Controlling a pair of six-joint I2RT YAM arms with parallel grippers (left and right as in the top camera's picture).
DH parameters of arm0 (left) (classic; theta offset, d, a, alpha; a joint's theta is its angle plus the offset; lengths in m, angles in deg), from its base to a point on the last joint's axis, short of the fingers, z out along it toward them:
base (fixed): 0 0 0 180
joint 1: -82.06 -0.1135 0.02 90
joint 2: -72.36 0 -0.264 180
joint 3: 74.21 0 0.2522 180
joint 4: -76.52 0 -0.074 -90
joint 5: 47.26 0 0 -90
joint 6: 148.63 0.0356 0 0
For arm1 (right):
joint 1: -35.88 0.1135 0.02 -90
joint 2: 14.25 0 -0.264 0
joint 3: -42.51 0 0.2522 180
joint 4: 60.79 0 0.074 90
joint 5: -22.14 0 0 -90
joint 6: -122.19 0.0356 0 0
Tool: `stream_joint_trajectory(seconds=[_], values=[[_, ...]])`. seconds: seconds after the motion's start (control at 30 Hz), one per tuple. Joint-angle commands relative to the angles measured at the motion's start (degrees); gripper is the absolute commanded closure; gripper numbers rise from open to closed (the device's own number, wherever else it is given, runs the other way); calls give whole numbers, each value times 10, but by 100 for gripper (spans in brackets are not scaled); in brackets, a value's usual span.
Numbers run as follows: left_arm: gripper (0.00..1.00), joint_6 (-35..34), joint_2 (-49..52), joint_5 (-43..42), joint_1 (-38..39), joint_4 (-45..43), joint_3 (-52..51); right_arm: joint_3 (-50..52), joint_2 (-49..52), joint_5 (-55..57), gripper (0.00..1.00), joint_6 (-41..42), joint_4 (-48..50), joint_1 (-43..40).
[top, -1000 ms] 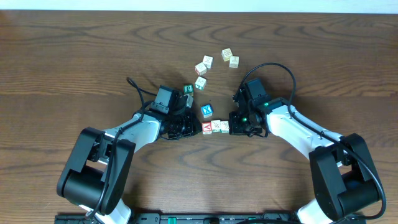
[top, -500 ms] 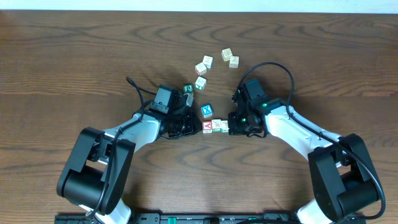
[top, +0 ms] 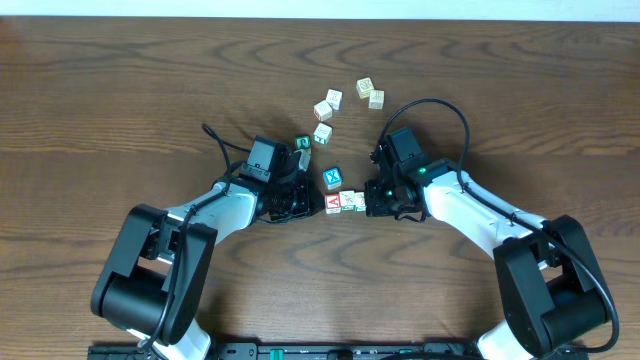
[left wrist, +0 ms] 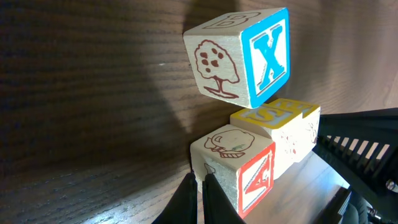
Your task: Lift 3 blocks
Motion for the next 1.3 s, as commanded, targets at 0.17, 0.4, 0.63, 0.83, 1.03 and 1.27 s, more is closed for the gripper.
stream_joint_trajectory(seconds=[0.17,0.4,0.63,0.83,1.03,1.27], values=[[93,12,6,-47,8,-6,16,-1,-1,-65,99,-23,15,24],[93,15,6,-45,8,-5,16,-1,-1,-2,99,-37,2,24],[93,17,6,-44,8,-5,16,-1,-1,28,99,-35,-21,24],[93,28,6,-23,8,10,15,-1,-1,46,99,-28,-26,24],[93,32,6,-24,8,14,15,-1,-1,-1,99,-47,-7,24],[93,32,6,-24,8,13,16,-1,-1,-17,99,-53,2,24]])
